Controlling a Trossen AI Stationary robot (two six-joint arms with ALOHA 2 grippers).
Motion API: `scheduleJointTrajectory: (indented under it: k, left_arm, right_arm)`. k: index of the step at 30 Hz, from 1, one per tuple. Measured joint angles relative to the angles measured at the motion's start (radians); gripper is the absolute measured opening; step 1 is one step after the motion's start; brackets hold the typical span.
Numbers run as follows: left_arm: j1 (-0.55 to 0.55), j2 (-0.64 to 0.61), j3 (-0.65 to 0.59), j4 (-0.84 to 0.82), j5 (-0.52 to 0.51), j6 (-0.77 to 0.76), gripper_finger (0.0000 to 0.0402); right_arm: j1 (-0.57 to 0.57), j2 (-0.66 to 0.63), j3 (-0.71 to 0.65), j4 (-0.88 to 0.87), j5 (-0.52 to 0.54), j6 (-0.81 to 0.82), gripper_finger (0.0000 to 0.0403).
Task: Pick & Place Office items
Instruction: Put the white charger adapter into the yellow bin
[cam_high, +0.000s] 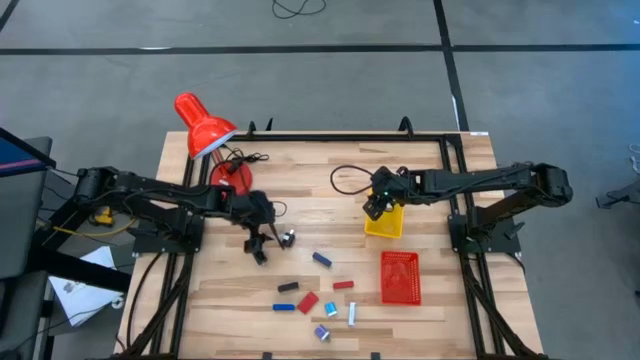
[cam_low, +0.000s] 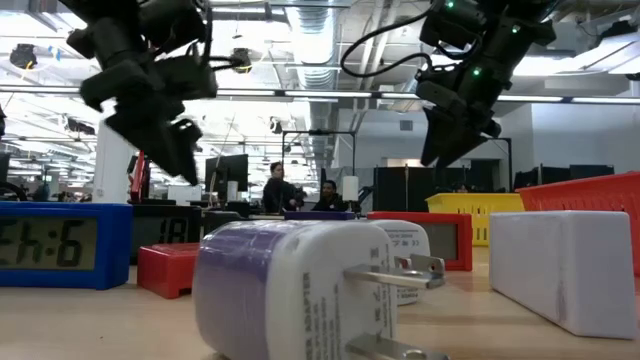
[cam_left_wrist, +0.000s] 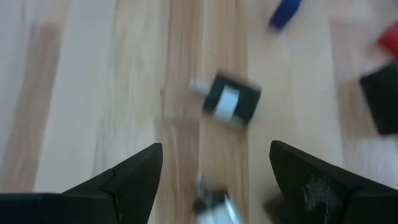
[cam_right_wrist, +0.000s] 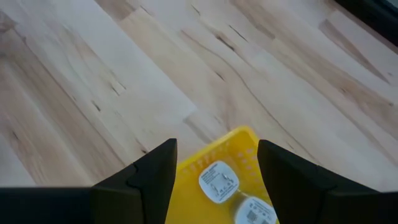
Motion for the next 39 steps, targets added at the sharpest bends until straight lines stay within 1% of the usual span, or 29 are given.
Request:
scheduleJointTrajectory:
  k: [3, 5, 7, 11, 15, 17, 20, 26, 39]
  left_arm:
    - [0.001, 0.0, 0.019, -0.074, -0.059, -0.074, 0.029]
    - [0.007, 0.0, 0.041, -0.106, -0.069, -0.13, 0.029]
    - [0.008, 0.0, 0.054, -0.13, -0.069, -0.146, 0.029]
    - [0.007, 0.03, 0.056, -0.147, -0.063, -0.161, 0.029]
    - [0.006, 0.105, 0.056, -0.13, 0.009, -0.187, 0.029]
    - [0.007, 0.136, 0.058, -0.097, 0.013, -0.216, 0.029]
    - [0.009, 0.178, 0.077, -0.119, 0.006, -0.25, 0.0289]
    - [0.009, 0.226, 0.117, -0.199, -0.029, -0.256, 0.0281]
    - [0.007, 0.232, 0.119, -0.242, -0.016, -0.256, 0.0262]
  right_arm:
    - [-0.006, 0.0, 0.0, 0.014, 0.0, 0.0, 0.0217]
    - [-0.011, 0.0, 0.0, 0.028, 0.0, 0.0, 0.0217]
    - [-0.018, 0.0, 0.0, 0.051, 0.0, 0.0, 0.0217]
    - [-0.026, 0.0, 0.0, 0.064, 0.0, 0.0, 0.0217]
    - [-0.026, 0.0, 0.0, 0.064, 0.0, -0.001, 0.0217]
    - [-0.026, 0.0, 0.0, 0.064, 0.0, -0.003, 0.0217]
    - [-0.026, 0.0, 0.0, 0.066, 0.0, -0.012, 0.0217]
    - [-0.026, 0.0, 0.0, 0.066, 0.0, -0.027, 0.0217]
    - [-0.026, 0.0, 0.0, 0.065, 0.0, -0.037, 0.0217]
